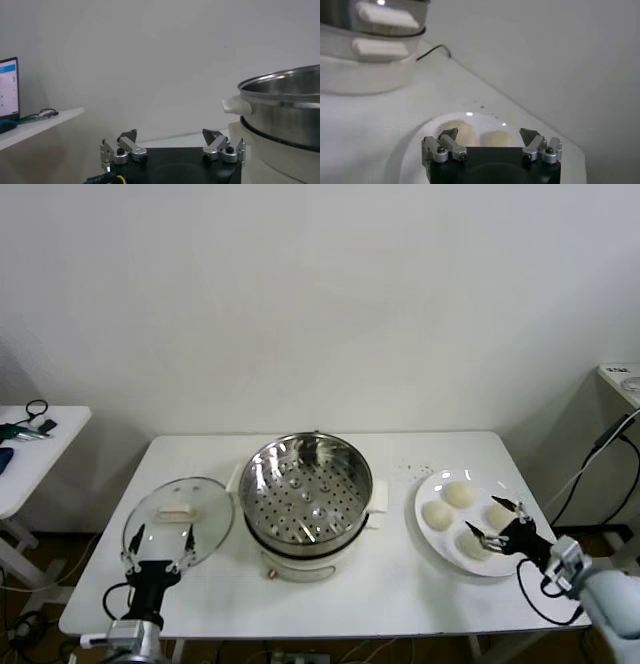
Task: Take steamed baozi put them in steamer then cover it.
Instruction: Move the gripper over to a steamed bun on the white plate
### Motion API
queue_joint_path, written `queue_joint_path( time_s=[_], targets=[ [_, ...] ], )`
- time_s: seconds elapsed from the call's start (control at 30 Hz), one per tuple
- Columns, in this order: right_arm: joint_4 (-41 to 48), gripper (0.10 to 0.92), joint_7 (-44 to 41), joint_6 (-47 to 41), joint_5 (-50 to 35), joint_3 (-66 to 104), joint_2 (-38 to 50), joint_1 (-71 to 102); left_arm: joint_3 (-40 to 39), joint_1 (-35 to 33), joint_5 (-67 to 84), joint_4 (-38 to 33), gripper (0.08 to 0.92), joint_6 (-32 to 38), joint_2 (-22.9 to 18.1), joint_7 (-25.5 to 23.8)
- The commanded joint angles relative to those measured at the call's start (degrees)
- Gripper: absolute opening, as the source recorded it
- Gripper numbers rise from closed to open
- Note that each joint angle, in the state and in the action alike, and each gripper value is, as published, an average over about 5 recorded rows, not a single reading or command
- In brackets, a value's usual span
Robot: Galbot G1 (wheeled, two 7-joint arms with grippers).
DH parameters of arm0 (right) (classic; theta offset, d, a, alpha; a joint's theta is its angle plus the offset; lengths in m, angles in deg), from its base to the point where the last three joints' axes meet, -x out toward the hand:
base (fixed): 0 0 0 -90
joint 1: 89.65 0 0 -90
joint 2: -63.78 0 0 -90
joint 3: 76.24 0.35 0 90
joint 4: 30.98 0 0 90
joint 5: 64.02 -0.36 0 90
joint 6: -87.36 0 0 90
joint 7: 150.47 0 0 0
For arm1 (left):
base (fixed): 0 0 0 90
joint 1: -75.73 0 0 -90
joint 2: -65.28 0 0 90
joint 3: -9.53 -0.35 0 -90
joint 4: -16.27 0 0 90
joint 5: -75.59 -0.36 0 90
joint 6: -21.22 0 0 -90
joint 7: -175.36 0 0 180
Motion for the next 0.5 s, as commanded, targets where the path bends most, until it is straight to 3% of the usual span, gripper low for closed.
queue_joint_path(
  time_s=[0.03,0.27,0.5],
  targets=[
    [9.6,0.823,-17.5,-1.9,7.3,-16.1,13.7,-21.9,0.0,-0.1,0.5,0.0,0.823,-0.2,0.1,0.3],
    [19.3,0.823,-23.6,0.1,9.8,-39.2,12.1,-46.7,0.5,-0.9,2.0,-0.2,0.823,0.1,0.9,0.3],
    [30.1,0.823,-27.6,3.8,14.3,-58.4,4.5,-64.5,0.8,-1.5,3.2,-0.8,0.823,-0.2,1.7,0.4]
  ],
)
